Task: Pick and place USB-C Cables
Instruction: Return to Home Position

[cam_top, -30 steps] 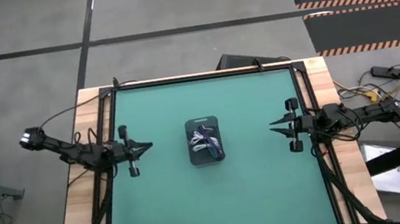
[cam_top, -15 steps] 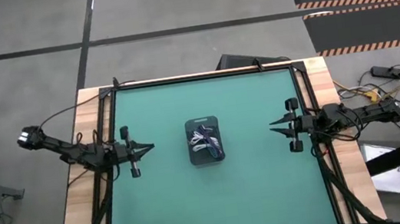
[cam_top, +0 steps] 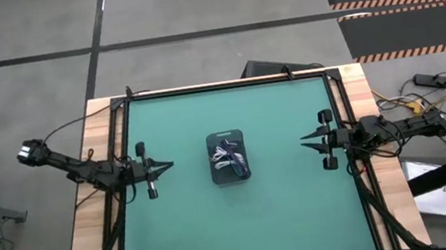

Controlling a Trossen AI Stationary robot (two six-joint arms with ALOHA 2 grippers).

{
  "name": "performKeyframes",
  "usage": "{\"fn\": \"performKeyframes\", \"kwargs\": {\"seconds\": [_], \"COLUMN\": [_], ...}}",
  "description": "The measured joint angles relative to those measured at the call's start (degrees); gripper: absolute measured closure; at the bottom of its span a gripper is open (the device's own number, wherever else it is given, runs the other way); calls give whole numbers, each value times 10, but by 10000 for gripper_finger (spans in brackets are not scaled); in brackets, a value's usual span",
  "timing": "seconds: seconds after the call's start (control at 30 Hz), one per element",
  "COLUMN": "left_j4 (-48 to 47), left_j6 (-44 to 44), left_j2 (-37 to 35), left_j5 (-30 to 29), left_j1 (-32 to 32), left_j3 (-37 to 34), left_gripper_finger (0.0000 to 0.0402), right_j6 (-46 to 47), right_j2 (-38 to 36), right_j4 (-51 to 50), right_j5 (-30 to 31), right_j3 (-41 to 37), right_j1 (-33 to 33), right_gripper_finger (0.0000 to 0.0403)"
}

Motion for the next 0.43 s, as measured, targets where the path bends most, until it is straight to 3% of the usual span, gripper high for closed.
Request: {"fn": "performKeyframes", "kwargs": {"seconds": [0.43], "left_j4": [0], "left_j6": [0], "left_j2": [20], "left_j5": [0], "left_j1": [0], "left_j3": [0], "left_gripper_finger": [402], "right_j6": [0], "right_j2": [0], "right_j4": [0], "right_j5": [0], "right_j3": [0], "right_j1": [0], "right_gripper_finger": [337]}}
